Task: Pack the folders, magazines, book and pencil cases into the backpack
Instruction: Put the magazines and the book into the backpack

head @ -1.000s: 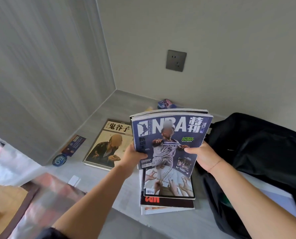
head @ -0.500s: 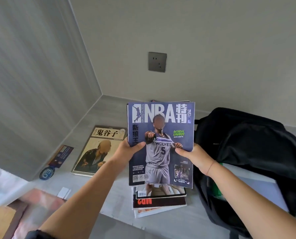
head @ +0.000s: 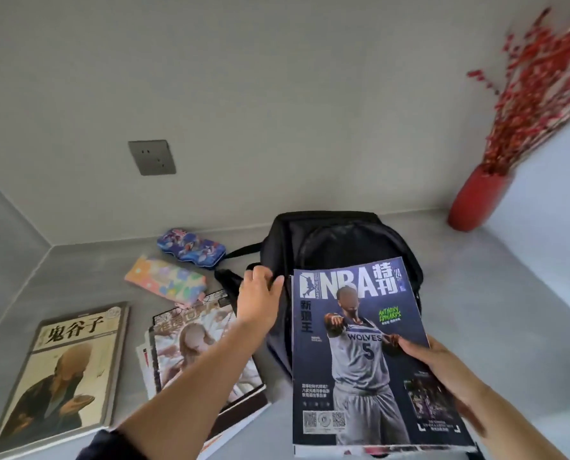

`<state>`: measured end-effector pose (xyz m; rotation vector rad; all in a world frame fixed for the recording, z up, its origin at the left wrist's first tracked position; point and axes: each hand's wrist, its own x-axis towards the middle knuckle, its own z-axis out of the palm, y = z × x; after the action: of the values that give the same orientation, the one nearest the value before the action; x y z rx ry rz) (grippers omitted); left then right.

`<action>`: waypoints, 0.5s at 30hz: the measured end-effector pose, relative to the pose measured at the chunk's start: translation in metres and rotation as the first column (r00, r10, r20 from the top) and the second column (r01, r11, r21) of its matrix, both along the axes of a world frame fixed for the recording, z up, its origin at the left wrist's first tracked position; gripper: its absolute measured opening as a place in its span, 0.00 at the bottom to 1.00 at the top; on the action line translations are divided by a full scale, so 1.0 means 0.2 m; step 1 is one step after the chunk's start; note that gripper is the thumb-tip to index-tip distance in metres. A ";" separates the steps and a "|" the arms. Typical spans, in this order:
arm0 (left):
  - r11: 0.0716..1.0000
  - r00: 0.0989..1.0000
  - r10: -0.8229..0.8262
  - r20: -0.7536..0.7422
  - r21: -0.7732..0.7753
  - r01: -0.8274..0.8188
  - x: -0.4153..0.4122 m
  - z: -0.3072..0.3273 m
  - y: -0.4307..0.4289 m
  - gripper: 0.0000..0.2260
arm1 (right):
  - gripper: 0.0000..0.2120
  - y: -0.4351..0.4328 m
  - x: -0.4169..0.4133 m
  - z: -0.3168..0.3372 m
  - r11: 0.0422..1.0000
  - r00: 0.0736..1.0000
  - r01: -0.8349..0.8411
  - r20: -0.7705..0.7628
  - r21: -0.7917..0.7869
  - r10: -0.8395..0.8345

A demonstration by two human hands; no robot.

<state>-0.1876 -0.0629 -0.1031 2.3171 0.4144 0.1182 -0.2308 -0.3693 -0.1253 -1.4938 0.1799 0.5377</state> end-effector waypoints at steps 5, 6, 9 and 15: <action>0.770 0.876 -0.482 -0.007 0.475 0.427 0.17 -0.09 -0.30 0.20 | 0.14 -0.29 -0.21 -0.10 0.995 0.994 0.093 -0.063 -0.019 -0.094; 0.727 0.862 -0.505 -0.039 0.520 0.449 0.19 -0.12 -0.35 0.22 | 0.15 -0.32 -0.23 -0.12 0.995 0.992 0.099 -0.074 -0.011 -0.100; 0.624 0.852 -0.511 -0.113 0.633 0.458 0.26 -0.19 -0.47 0.27 | 0.14 -0.38 -0.28 -0.15 0.988 0.986 0.145 -0.090 0.043 -0.141; 0.508 0.886 -0.437 -0.152 0.771 0.383 0.35 -0.24 -0.62 0.28 | 0.15 -0.42 -0.31 -0.20 0.974 0.973 0.213 -0.105 0.083 -0.204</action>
<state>-0.1181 -0.1860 -0.1507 3.2158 -0.3431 0.1578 -0.2931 -0.4524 -0.1644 -1.3399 0.3780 0.4423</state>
